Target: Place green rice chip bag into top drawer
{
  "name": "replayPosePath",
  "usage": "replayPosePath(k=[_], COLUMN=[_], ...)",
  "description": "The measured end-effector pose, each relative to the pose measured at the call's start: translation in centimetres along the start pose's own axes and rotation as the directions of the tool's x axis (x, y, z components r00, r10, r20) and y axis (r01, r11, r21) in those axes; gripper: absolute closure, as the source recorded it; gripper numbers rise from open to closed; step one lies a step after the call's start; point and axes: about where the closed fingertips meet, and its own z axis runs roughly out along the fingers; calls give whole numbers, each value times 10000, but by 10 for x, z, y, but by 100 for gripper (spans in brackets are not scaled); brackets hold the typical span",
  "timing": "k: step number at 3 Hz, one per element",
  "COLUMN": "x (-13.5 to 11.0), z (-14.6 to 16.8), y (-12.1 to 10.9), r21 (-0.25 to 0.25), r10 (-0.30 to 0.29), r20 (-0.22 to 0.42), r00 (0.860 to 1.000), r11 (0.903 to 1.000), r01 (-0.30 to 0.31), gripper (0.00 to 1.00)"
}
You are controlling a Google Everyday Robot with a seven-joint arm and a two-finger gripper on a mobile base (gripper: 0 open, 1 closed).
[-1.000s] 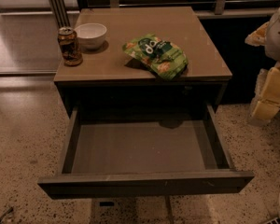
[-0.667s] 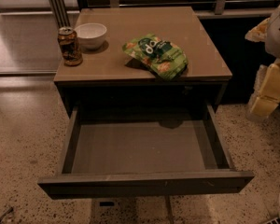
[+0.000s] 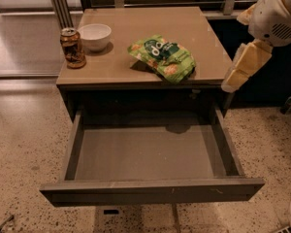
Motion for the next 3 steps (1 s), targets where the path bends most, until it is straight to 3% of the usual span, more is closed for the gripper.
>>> replayPosePath(k=[1,3], x=[-33,-74], z=[38,112], y=[-34,-70], r21=[143,451], r10=[537,1317], r20=[1182,2686], r00=[9915,9542], r11=[9983,9878], r01=[-557,-1490], gripper=[0,0])
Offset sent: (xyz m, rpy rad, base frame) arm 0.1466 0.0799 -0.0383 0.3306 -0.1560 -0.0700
